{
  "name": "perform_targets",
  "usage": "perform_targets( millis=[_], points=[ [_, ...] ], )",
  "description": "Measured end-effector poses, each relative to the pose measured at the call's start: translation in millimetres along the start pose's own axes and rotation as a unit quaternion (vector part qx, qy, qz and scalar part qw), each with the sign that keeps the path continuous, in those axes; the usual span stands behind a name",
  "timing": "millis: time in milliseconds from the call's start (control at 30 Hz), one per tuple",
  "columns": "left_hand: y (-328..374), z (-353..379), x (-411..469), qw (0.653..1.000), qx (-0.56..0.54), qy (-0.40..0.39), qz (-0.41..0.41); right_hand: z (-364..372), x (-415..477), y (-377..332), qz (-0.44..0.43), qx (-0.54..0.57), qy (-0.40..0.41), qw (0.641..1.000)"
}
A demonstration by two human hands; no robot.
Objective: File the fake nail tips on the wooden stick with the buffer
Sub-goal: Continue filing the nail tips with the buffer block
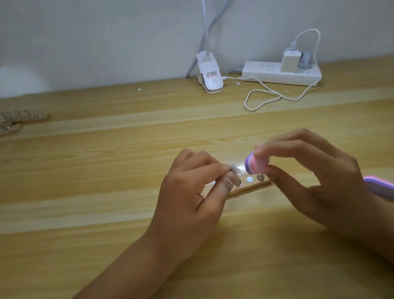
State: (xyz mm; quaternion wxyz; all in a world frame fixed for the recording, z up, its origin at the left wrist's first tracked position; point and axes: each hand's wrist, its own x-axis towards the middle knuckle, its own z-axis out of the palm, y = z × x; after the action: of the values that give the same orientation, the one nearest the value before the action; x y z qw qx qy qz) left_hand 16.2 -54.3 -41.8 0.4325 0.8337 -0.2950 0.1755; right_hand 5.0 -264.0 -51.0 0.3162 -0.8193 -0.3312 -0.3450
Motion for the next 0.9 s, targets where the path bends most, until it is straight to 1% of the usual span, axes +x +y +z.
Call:
perform_targets(
  millis=[67, 133, 267, 400, 533, 600, 700, 767, 833, 900],
  points=[
    [0, 0, 0, 1.0, 0.003, 0.002, 0.009, 6, -3, -8, -0.022, 0.012, -0.017, 1.0],
    [-1, 0, -1, 1.0, 0.005, 0.001, 0.015, 7, -4, -8, -0.039, -0.004, -0.033, 0.999],
    [0, 0, -1, 1.0, 0.001, 0.0, 0.009, 3, -2, -1, -0.018, -0.027, -0.017, 0.999],
    [-1, 0, -1, 1.0, -0.001, -0.001, 0.015, 8, -5, -7, -0.049, -0.019, -0.03, 0.998],
    [-1, 0, 0, 1.0, -0.015, -0.003, 0.0, 3, -2, 0, -0.012, -0.029, -0.01, 0.999],
    [0, 1, -1, 1.0, -0.014, -0.007, 0.003, 5, -4, -5, -0.019, -0.006, -0.006, 1.0],
    [-2, 1, -1, 1.0, -0.014, -0.016, 0.0, 11, -7, -11, -0.051, -0.004, -0.032, 0.998],
    [-3, 0, -1, 1.0, -0.021, -0.017, -0.009, 9, -5, -4, -0.032, -0.022, -0.035, 0.999],
    [-3, -1, 0, 0.999, -0.027, -0.018, -0.018, 6, -3, 0, -0.01, -0.025, -0.017, 0.999],
    [-2, 0, 0, 0.999, -0.027, -0.02, -0.013, 8, -5, -6, -0.018, -0.004, -0.008, 1.0]
  ],
)
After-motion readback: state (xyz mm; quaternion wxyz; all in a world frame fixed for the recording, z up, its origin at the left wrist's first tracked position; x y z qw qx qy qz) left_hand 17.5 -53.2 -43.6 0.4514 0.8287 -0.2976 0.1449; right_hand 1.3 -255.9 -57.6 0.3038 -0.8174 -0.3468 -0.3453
